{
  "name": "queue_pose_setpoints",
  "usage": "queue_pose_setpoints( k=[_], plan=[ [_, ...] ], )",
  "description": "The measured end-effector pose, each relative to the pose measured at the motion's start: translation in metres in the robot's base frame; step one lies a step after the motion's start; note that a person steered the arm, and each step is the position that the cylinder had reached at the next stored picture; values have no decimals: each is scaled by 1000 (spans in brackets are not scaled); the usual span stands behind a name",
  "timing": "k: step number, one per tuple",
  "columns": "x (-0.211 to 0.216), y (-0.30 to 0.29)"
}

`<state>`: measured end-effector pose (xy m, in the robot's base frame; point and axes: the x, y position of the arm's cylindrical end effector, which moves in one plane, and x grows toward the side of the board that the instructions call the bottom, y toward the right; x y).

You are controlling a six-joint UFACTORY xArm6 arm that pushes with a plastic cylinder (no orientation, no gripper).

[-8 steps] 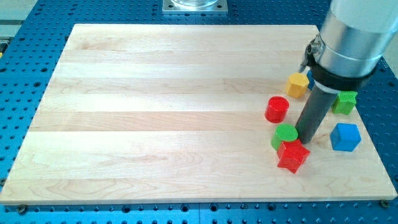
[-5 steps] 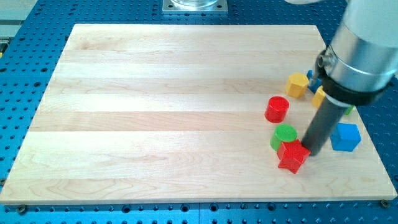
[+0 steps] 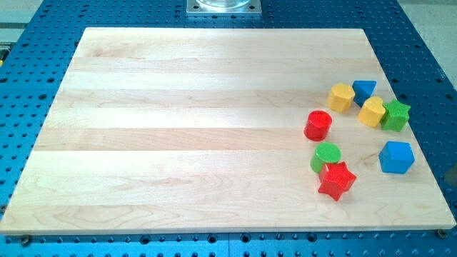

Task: Push the cube closely to the heart

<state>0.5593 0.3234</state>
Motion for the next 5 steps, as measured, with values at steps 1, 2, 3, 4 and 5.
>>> queue_pose_setpoints(
  k=[1,2,3,4,5],
  plan=[
    [-11,-40],
    [-22,-76],
    [-33,-97],
    [-39,-111],
    [-36,-134]
  ],
)
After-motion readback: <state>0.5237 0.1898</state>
